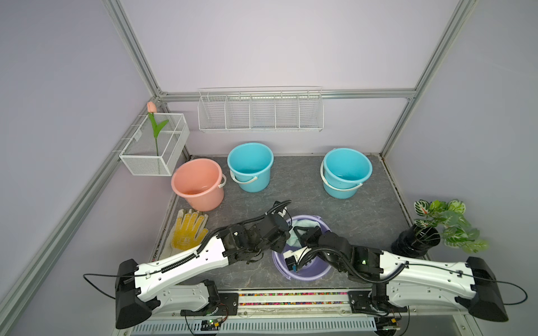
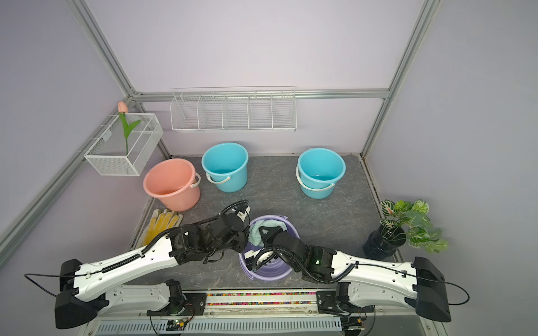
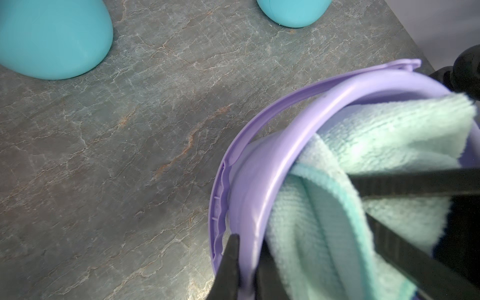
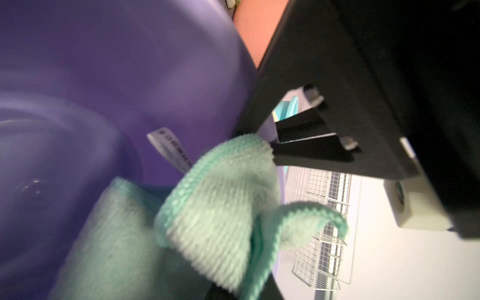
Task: Wipe the inside of the bucket with a cloth
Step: Wipe the dirt from the inside of the bucket.
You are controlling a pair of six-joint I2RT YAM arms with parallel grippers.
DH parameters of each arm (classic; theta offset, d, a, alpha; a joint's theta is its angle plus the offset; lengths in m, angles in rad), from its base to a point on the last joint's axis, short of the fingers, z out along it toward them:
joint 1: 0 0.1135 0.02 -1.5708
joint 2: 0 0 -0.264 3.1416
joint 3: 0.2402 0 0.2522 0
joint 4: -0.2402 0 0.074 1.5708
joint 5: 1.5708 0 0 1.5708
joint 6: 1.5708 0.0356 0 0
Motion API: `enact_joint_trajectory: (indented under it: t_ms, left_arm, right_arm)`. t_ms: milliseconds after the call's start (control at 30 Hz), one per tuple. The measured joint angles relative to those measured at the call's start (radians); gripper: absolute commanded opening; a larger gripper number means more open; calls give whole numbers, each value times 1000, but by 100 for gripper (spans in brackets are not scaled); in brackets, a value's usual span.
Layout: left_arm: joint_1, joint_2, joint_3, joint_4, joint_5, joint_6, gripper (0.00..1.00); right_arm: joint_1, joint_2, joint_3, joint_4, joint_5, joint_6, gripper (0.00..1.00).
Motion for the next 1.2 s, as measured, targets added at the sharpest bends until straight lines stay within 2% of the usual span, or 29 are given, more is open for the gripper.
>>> enact_joint_trajectory:
  t_ms: [200,367,767,1200]
  left_arm:
    - [1,-7,-1,7,-5,-6,0]
    - [8,-11,-1,17,-20,-11,0]
    - [12,-18,-7,32,-28,-11,0]
    - [10,-30,-17,28,-6,-6,0]
  right_arm:
    - [-16,37,-2,120,23,-153,7]
    - [-58,69,-2,170,2,-206,7]
    - [-154,180,-2,152,-82,-210,7]
    - [-218,446,-2,200,-124,-166,7]
